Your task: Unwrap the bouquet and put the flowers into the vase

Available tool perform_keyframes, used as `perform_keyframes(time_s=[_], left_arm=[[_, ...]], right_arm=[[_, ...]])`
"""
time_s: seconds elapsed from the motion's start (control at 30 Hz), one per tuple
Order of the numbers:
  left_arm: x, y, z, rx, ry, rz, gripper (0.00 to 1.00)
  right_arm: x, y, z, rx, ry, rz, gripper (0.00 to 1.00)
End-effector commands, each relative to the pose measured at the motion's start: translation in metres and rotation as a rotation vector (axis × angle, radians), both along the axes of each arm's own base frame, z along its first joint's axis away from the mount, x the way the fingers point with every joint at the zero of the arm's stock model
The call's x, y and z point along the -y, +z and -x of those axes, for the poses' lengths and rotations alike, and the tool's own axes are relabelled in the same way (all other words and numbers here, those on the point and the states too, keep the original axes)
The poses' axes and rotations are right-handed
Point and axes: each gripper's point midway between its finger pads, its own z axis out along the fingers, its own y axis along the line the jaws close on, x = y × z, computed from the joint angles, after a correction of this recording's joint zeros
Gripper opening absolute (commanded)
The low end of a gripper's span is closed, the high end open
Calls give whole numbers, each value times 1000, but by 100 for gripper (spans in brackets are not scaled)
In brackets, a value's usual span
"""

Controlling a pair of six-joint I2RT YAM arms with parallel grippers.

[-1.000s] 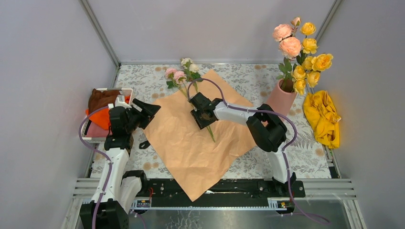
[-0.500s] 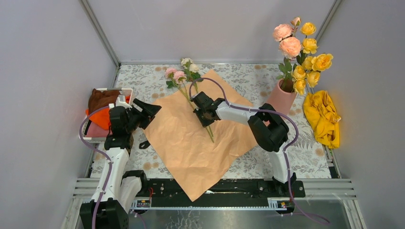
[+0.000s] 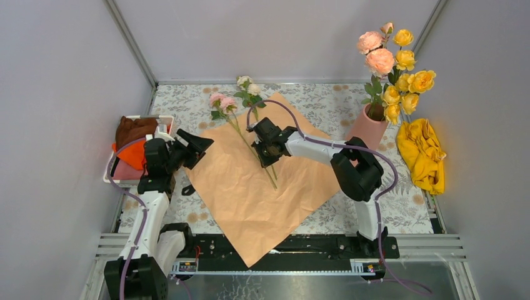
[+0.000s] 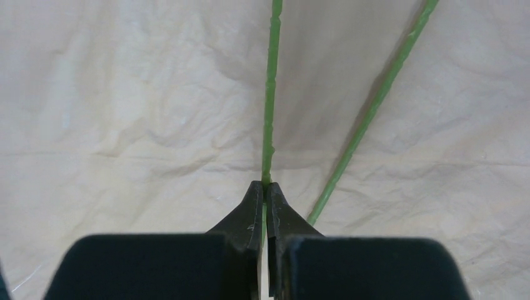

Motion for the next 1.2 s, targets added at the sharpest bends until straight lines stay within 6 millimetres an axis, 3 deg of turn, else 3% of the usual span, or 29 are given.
perform_keyframes(time_s=[0.0, 0.17, 0.3, 0.5, 0.8, 1.17], left_arm=[[6, 5, -2, 49, -42, 24, 79], [9, 0, -4, 48, -55, 46, 79], [13, -8, -5, 31, -69, 80, 79], [24, -17, -5, 14, -88, 101, 79], [61, -39, -5, -29, -141, 115, 79], [67, -62, -17, -67, -155, 123, 76]], right_arm=[[-23, 70, 4, 39, 27, -184, 0], [-33, 102, 15, 27, 47, -294, 0], [-41, 114, 23, 1, 54, -363, 0], [-47, 118, 32, -25, 62, -391, 0], [-59, 124, 46, -33, 77, -420, 0], [-62, 130, 65, -40, 93, -448, 0]])
